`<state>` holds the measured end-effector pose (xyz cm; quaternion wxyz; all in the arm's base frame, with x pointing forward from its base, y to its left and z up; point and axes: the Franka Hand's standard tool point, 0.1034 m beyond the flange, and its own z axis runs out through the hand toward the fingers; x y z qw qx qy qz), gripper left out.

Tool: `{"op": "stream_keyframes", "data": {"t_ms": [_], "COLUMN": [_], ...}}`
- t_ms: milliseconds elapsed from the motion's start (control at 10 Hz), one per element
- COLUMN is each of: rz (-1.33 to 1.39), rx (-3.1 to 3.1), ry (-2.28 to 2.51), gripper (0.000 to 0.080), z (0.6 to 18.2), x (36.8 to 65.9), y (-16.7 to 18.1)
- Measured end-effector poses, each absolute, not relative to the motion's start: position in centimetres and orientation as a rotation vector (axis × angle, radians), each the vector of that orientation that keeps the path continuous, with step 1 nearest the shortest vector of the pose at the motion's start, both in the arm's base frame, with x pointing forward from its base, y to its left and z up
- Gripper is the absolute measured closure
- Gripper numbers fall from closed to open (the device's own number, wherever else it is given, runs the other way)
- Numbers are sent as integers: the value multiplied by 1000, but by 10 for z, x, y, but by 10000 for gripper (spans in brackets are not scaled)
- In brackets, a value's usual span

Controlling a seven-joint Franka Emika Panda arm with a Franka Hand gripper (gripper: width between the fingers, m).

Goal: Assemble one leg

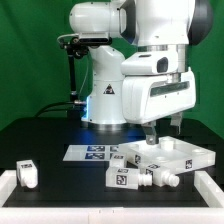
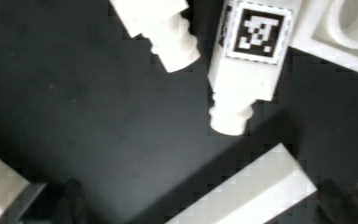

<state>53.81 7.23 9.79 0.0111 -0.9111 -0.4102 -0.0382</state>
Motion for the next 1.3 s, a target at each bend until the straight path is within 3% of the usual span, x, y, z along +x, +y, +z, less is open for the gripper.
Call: {"op": "stream_keyframes", "data": {"t_ms": [600, 1000, 1300], "rz": [-142, -214, -177], "rx": [-2848, -2715, -2715], "ry": [-1248, -1606, -1585], "gripper": [150, 150, 150], "z": [95, 65, 43], "x": [538, 533, 518], "y": [71, 18, 1]}}
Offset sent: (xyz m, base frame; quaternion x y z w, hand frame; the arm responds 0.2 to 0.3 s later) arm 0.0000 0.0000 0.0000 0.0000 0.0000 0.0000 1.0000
